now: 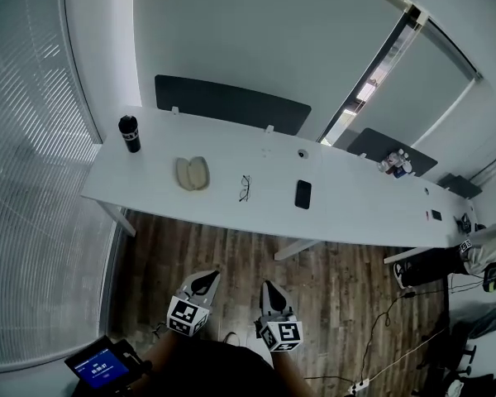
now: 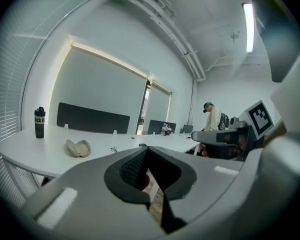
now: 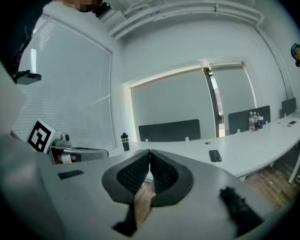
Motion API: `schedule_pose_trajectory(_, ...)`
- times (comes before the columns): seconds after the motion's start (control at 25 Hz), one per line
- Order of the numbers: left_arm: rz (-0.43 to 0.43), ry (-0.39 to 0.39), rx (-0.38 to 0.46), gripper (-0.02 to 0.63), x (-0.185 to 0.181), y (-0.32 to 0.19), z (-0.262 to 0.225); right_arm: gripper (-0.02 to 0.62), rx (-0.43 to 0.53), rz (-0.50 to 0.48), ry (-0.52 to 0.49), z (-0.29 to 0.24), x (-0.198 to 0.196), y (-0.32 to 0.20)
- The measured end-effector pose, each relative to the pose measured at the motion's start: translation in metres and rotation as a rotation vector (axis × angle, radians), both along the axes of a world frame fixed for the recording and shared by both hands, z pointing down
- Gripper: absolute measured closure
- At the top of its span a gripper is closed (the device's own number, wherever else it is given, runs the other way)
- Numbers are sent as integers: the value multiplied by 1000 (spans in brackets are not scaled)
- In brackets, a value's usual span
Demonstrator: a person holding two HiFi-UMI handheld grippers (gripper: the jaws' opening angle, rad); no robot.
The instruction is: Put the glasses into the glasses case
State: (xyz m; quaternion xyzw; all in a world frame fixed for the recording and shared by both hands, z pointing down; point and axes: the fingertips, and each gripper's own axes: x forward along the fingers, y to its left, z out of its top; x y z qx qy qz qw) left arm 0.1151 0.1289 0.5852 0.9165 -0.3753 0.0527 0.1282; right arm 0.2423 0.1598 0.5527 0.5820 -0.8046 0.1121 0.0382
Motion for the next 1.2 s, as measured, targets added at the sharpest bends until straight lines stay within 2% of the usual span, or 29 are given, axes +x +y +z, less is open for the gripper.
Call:
schedule_pose_trajectory(0.08, -3, 2, 5, 600, 1, -2, -1, 588, 28, -4, 9, -6, 3, -4)
schedule_pose_trajectory(0.16, -3, 10, 8, 600, -13, -14, -2, 588, 44, -6, 16, -12, -12, -16)
schedule_pose_trajectory(0.32, 17, 25, 6, 600, -56, -43, -1, 588, 15, -10, -8, -14, -64, -44)
schedule_pose_trajectory(0.56, 56, 13, 27, 600, -85, -58, 1, 588, 28, 18, 33, -12, -87, -62)
schedule_pose_trajectory(0.72, 56, 16, 11, 600, -105, -65, 9, 588, -13, 30, 24, 0, -103, -69)
schedule_pose_trajectory(1.04, 13, -14, -26, 600, -124, -89, 26, 588, -25, 8, -7, 12, -110, -108)
schedule_pose_trajectory(1.2, 0, -36, -20, 600, -113, -109, 29, 589, -42, -35, -31, 25, -102, -138)
